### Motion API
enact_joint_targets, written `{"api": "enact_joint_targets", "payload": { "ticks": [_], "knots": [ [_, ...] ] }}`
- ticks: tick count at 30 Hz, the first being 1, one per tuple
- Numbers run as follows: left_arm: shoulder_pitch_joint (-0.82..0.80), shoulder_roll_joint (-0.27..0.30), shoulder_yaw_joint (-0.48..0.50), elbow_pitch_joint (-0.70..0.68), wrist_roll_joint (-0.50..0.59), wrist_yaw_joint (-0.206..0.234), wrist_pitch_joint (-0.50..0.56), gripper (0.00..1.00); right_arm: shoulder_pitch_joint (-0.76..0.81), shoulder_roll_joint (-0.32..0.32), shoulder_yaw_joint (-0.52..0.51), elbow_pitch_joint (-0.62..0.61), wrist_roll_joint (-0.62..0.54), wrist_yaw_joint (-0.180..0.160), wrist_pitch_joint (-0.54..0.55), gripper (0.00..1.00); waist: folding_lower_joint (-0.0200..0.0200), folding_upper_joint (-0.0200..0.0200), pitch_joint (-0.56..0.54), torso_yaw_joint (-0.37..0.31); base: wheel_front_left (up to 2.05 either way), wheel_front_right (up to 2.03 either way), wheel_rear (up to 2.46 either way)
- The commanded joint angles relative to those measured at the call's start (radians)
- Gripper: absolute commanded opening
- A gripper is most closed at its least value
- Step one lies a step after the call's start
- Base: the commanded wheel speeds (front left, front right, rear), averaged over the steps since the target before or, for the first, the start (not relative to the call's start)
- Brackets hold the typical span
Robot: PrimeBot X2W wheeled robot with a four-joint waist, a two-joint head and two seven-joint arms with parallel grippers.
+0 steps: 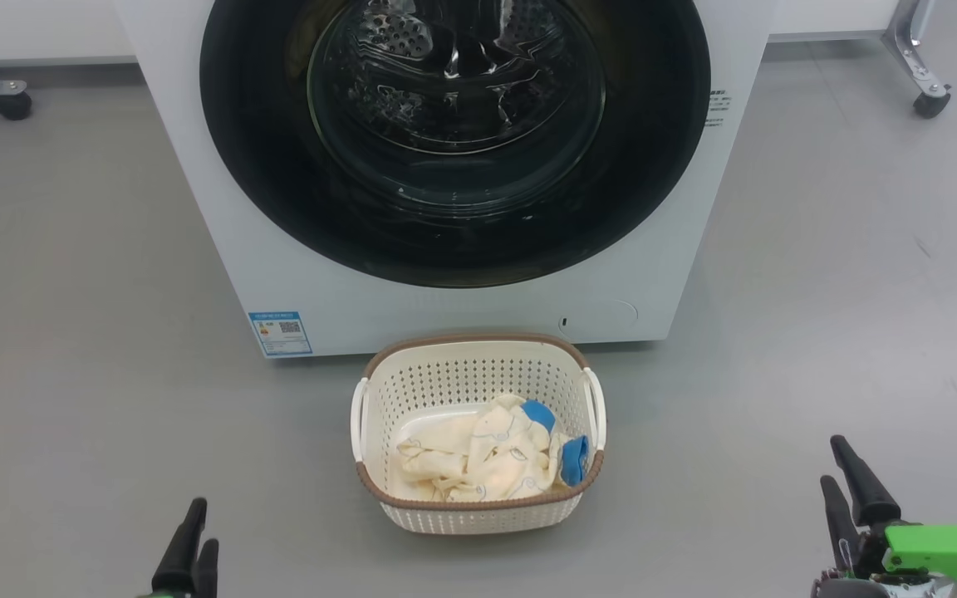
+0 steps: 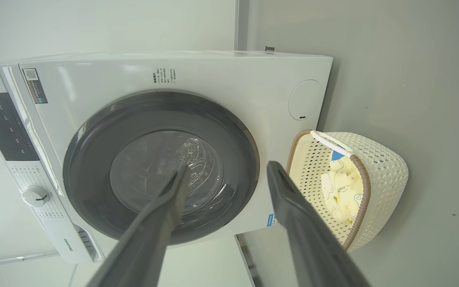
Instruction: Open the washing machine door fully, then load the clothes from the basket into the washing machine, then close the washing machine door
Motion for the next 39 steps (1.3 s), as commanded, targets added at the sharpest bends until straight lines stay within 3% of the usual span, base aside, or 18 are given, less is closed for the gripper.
{"api": "enact_joint_targets", "payload": {
  "ticks": [1, 14, 39],
  "knots": [
    [-0.046, 0.012, 0.008, -0.038, 0.013, -0.003, -0.011, 1.00, -0.050, -0.011, -0.003, -0.038, -0.015, 0.002, -0.009, 1.00, 0.0000, 0.0000, -0.001, 0.000, 0.00, 0.00, 0.00],
    [-0.056, 0.015, 0.018, -0.054, 0.059, -0.002, -0.047, 1.00, -0.067, -0.014, -0.008, -0.055, -0.113, 0.003, -0.044, 1.00, 0.0000, 0.0000, -0.012, 0.006, 0.00, 0.00, 0.00],
    [-0.069, 0.020, -0.041, -0.209, 0.499, 0.115, -0.123, 1.00, -0.100, -0.021, 0.003, -0.146, -0.520, 0.006, -0.121, 1.00, 0.0000, 0.0000, -0.024, 0.012, 0.00, 0.00, 0.00]
  ]
}}
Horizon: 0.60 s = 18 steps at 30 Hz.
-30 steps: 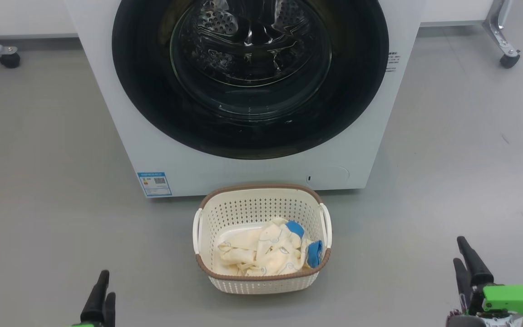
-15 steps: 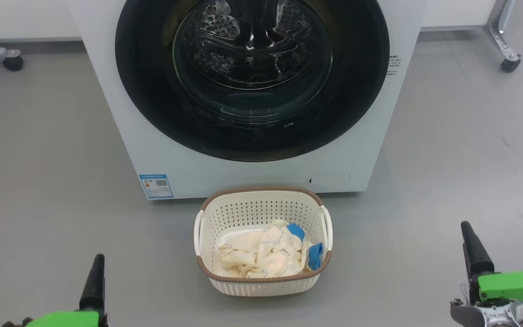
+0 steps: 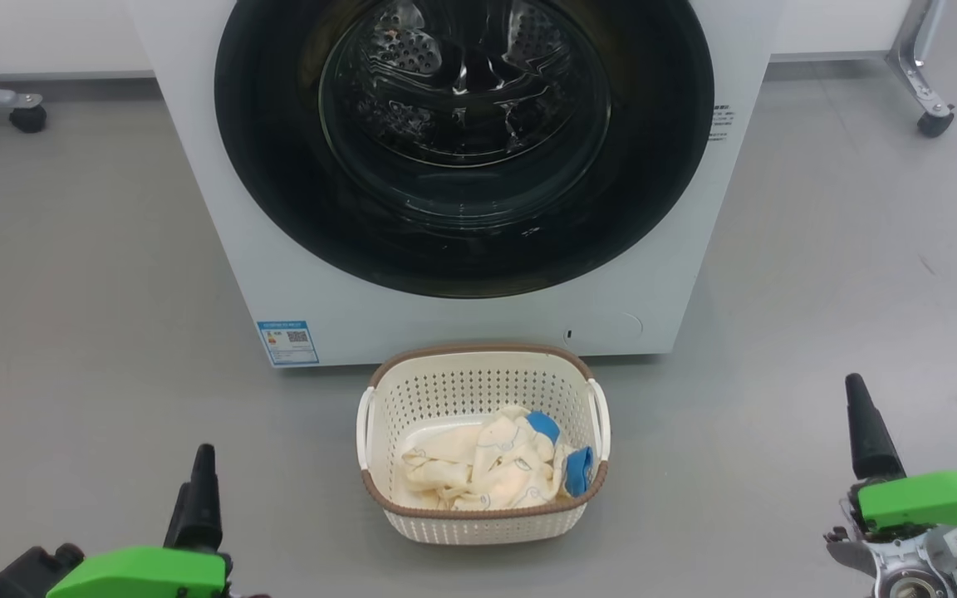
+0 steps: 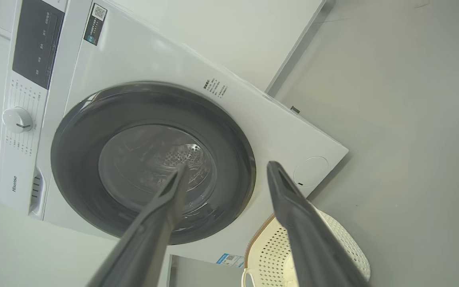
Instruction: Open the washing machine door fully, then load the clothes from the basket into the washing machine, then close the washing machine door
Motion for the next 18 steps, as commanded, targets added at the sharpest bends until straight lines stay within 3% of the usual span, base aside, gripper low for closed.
{"api": "enact_joint_targets", "payload": {
  "ticks": [1, 18],
  "knots": [
    [-0.053, 0.016, 0.006, -0.050, 0.051, 0.010, -0.015, 1.00, -0.058, -0.020, 0.015, -0.047, -0.052, 0.006, -0.015, 1.00, 0.0000, 0.0000, -0.001, 0.001, 0.00, 0.00, 0.00],
    [-0.056, 0.020, -0.071, -0.089, 0.356, 0.060, -0.062, 1.00, -0.064, -0.025, 0.069, -0.099, -0.356, 0.008, -0.062, 1.00, 0.0000, 0.0000, -0.015, 0.009, 0.00, 0.00, 0.00]
  ]
}}
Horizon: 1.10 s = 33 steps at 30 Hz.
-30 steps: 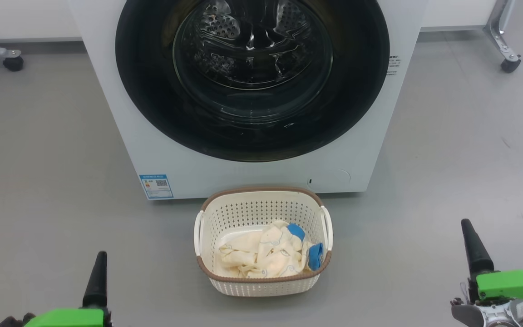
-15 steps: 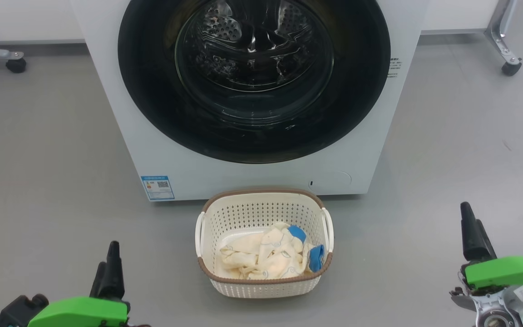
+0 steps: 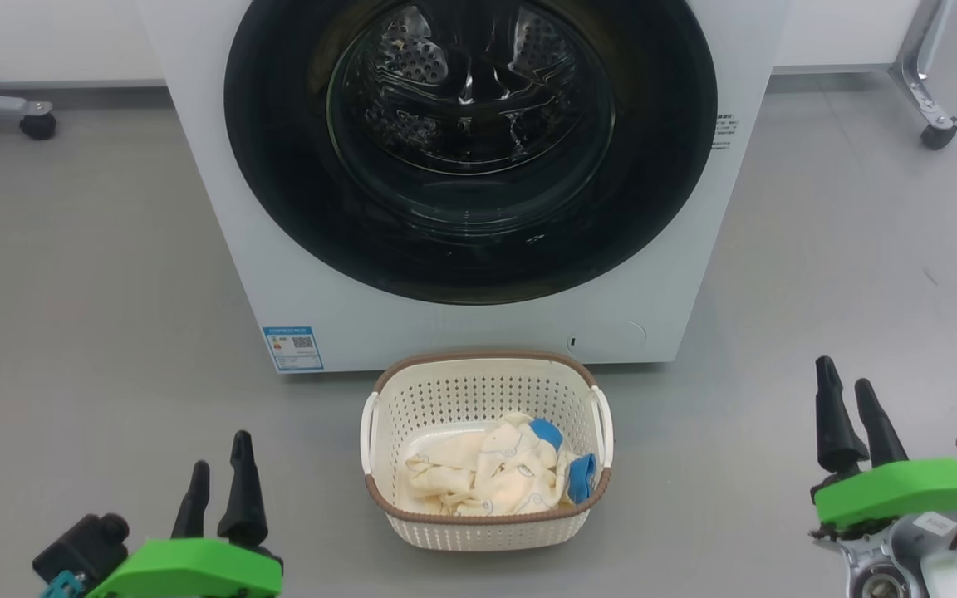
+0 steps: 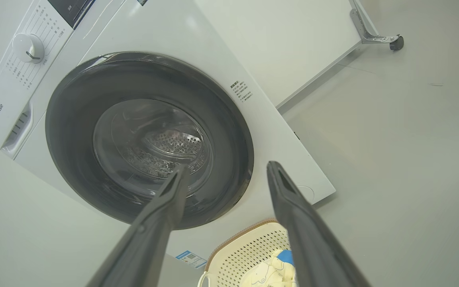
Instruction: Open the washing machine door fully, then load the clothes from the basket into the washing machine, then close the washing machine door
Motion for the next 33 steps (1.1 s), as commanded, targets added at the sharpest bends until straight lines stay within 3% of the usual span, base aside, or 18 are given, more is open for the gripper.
{"api": "enact_joint_targets", "payload": {
  "ticks": [1, 7, 18, 33],
  "knots": [
    [-0.055, 0.014, 0.010, -0.037, 0.048, 0.006, -0.014, 1.00, -0.065, -0.022, 0.018, -0.047, -0.044, 0.008, -0.020, 1.00, 0.0000, 0.0000, -0.001, 0.000, 0.00, 0.00, 0.00],
    [-0.059, 0.016, -0.013, -0.027, 0.156, 0.034, -0.032, 1.00, -0.066, -0.024, 0.030, -0.059, -0.151, 0.009, -0.038, 1.00, 0.0000, 0.0000, -0.005, 0.000, 0.00, 0.00, 0.00],
    [-0.059, 0.018, -0.061, 0.050, 0.273, 0.003, -0.064, 1.00, -0.064, -0.027, 0.053, -0.016, -0.315, 0.010, -0.070, 1.00, 0.0000, 0.0000, -0.017, -0.004, 0.00, 0.00, 0.00],
    [-0.075, 0.021, -0.113, 0.100, 0.451, 0.037, -0.111, 1.00, -0.083, -0.031, 0.055, 0.034, -0.491, 0.012, -0.111, 1.00, 0.0000, 0.0000, -0.018, -0.008, 0.00, 0.00, 0.00]
  ]
}}
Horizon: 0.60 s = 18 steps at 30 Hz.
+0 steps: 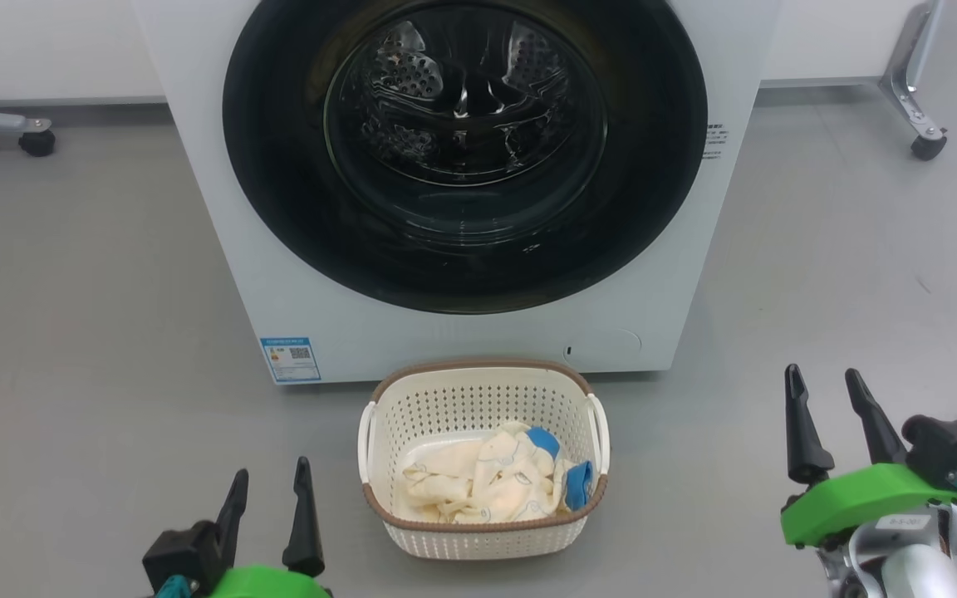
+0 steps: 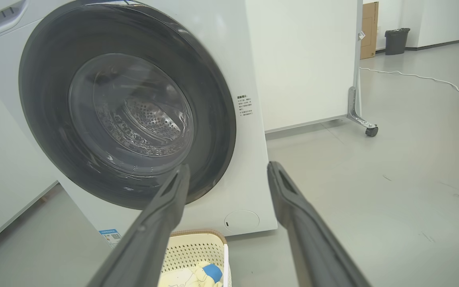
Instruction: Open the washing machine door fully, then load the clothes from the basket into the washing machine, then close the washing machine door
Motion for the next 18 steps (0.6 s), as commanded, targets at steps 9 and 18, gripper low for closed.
{"api": "enact_joint_targets", "payload": {
  "ticks": [9, 18],
  "knots": [
    [-0.076, 0.013, -0.001, -0.036, 0.120, 0.032, -0.037, 1.00, -0.081, -0.023, 0.030, -0.044, -0.120, 0.012, -0.040, 1.00, 0.0000, 0.0000, 0.033, -0.005, 0.00, 0.00, 0.00],
    [-0.090, 0.015, -0.024, -0.037, 0.204, 0.059, -0.059, 1.00, -0.094, -0.025, 0.032, -0.049, -0.209, 0.013, -0.064, 1.00, 0.0000, 0.0000, 0.050, -0.008, 0.00, 0.00, 0.00]
  ]
}}
